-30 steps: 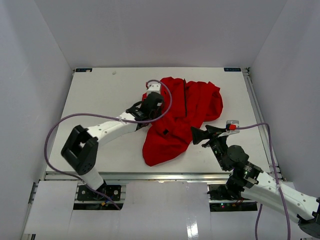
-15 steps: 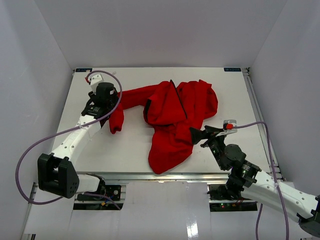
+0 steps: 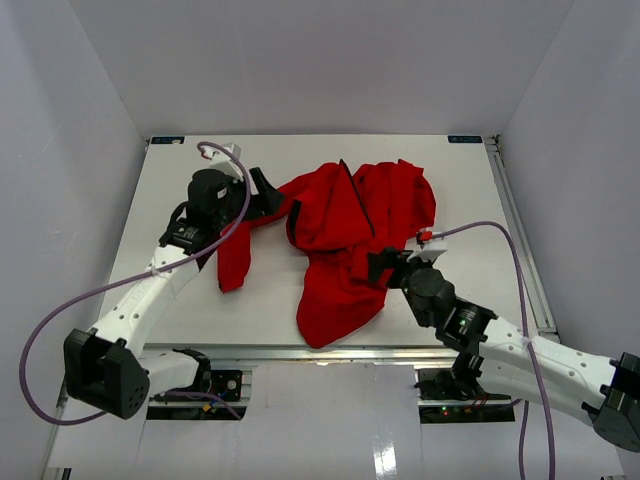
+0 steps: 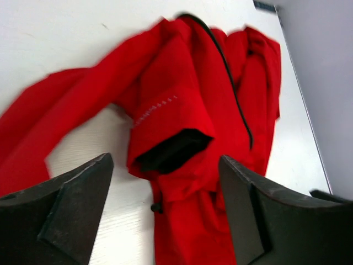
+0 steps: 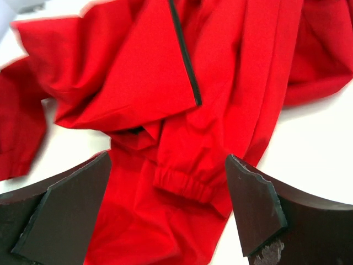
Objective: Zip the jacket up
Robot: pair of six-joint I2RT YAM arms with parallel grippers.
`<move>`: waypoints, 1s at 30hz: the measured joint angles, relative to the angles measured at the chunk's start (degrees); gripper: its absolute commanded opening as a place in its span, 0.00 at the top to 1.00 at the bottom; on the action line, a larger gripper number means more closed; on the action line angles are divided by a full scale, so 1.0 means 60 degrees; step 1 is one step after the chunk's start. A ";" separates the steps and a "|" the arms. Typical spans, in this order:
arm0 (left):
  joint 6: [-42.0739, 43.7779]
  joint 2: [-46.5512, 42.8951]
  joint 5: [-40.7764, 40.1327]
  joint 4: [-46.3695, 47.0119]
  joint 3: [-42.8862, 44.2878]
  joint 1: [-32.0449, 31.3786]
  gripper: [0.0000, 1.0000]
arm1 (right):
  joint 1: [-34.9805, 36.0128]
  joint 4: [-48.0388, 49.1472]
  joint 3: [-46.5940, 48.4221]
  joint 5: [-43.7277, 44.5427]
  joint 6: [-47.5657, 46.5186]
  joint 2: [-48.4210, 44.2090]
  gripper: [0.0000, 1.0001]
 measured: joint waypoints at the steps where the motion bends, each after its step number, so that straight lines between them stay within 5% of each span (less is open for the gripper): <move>1: 0.0018 0.0221 0.0288 0.0122 -0.0001 -0.0074 0.08 | 0.0000 -0.0392 0.0394 0.0042 0.0310 0.0455 0.10; 6: 0.0067 0.1432 0.1096 0.0878 -0.0207 -0.0679 0.08 | 0.0000 -0.1195 0.1177 -0.0252 0.1595 0.1699 0.10; 9: 0.0129 0.2275 0.1244 0.1233 -0.0192 -0.1143 0.19 | -0.0004 -0.0424 0.0101 -0.0889 0.1939 0.1799 0.10; 10: 0.0149 0.2546 0.1263 0.1331 -0.0189 -0.1267 0.28 | 0.0006 -0.0296 -0.0259 -0.1081 0.2050 0.1915 0.10; 11: 0.0164 0.2815 0.1272 0.1423 -0.0192 -0.1368 0.50 | 0.0023 -0.0249 -0.0561 -0.1246 0.2170 0.2094 0.10; 12: 0.0177 0.3035 0.1268 0.1482 -0.0214 -0.1426 0.84 | 0.0041 -0.0204 -0.0785 -0.1394 0.2285 0.2321 0.10; 13: 0.0192 0.3210 0.1257 0.1524 -0.0253 -0.1455 0.98 | 0.0058 -0.0129 -0.0960 -0.1525 0.2385 0.2563 0.10; 15: 0.0175 0.3316 0.0969 0.1534 -0.0384 -0.1464 1.00 | 0.0107 0.0193 -0.1210 -0.1798 0.2576 0.2970 0.16; 18: 0.0116 0.3032 -0.0009 0.1541 -0.0761 -0.1442 1.00 | 0.0156 0.0618 -0.1357 -0.2017 0.2813 0.3455 0.47; 22: -0.0130 0.1510 -0.1537 0.1235 -0.1745 -0.1251 1.00 | 0.0178 0.0679 -0.1356 -0.1566 0.2858 0.3409 0.62; 24: -0.0353 0.0594 -0.2165 0.1275 -0.2232 -0.1112 1.00 | 0.0040 0.0569 -0.1312 -0.1155 0.2475 0.3076 0.81; 30: -0.1009 -0.1405 -0.3368 0.1598 -0.4135 -0.1000 1.00 | -0.1289 0.0616 -0.0850 0.0329 0.1114 0.1759 0.86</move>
